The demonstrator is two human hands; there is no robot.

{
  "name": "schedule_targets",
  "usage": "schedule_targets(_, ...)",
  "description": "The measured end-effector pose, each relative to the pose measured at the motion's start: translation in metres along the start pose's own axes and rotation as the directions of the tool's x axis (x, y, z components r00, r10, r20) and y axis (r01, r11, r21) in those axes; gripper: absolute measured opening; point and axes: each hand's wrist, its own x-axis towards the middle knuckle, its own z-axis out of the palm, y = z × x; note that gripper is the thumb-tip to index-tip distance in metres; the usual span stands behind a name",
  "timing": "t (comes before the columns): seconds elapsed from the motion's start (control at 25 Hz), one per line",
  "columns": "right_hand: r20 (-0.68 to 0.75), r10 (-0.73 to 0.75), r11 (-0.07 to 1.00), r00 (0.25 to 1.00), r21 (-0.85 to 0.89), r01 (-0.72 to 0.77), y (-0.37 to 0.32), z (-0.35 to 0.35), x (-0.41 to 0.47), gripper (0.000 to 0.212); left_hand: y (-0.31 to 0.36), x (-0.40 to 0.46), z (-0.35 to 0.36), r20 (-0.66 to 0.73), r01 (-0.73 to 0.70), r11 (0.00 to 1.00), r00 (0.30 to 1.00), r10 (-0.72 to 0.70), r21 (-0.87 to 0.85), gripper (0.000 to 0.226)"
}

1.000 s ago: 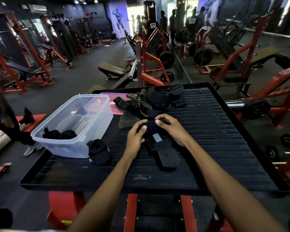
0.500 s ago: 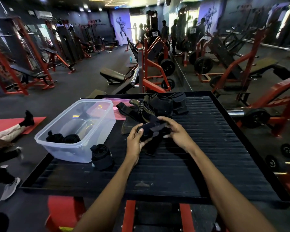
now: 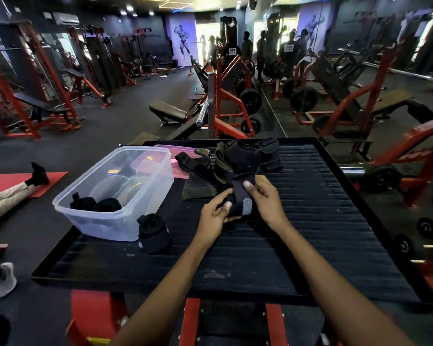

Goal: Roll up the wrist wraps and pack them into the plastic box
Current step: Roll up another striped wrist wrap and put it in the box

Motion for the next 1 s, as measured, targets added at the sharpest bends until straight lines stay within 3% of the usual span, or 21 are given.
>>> schedule_targets(0.2, 0.008, 0.082, 0.996, 0.997, 0.036, -0.082, -0.006, -0.001, 0.001, 0.019, 0.006, -0.009, 0.0, 0.027, -0.133, 0.977, 0.991, 0.13, 0.169, 0.061)
schedule_targets(0.4, 0.023, 0.152, 0.985, 0.988, -0.088, -0.15, -0.006, -0.005, 0.002, 0.033, 0.004, -0.008, 0.0, 0.077, -0.227, 0.954, 0.973, 0.216, 0.196, 0.045)
schedule_targets(0.52, 0.031, 0.298, 0.949, 0.954, -0.115, -0.293, -0.008, -0.006, 0.0, 0.021, 0.003, -0.007, -0.001, 0.031, -0.097, 0.995, 0.995, 0.097, 0.011, 0.026)
schedule_targets(0.6, 0.025, 0.354, 0.929, 0.935, -0.123, -0.349, -0.006, -0.006, -0.001, 0.038, 0.004, -0.006, 0.001, 0.008, -0.074, 0.997, 0.997, 0.074, 0.018, 0.023)
schedule_targets(0.68, 0.073, 0.4, 0.914, 0.914, 0.044, -0.403, -0.009, -0.01, 0.002, 0.049, 0.007, -0.005, 0.004, -0.029, -0.078, 0.996, 0.996, 0.079, 0.032, 0.024)
schedule_targets(0.8, 0.281, 0.357, 0.809, 0.891, 0.383, -0.445, -0.014, -0.008, 0.0, 0.025, 0.012, -0.001, 0.003, -0.148, -0.018, 0.989, 0.989, -0.004, -0.144, 0.024)
schedule_targets(0.84, 0.319, 0.322, 0.812, 0.891, 0.391, -0.433, -0.013, -0.004, -0.002, 0.018, 0.011, 0.0, 0.001, -0.17, -0.021, 0.982, 0.985, -0.011, -0.188, 0.022)
schedule_targets(0.92, 0.329, 0.252, 0.857, 0.91, 0.361, -0.367, -0.003, 0.005, -0.007, 0.039, 0.009, 0.001, -0.003, -0.176, -0.011, 0.98, 0.984, -0.025, -0.201, 0.019)
schedule_targets(1.0, 0.296, 0.24, 0.873, 0.925, 0.351, -0.339, 0.0, 0.008, -0.01, 0.05, 0.008, -0.002, -0.005, -0.165, 0.033, 0.994, 0.985, -0.05, -0.109, 0.019)
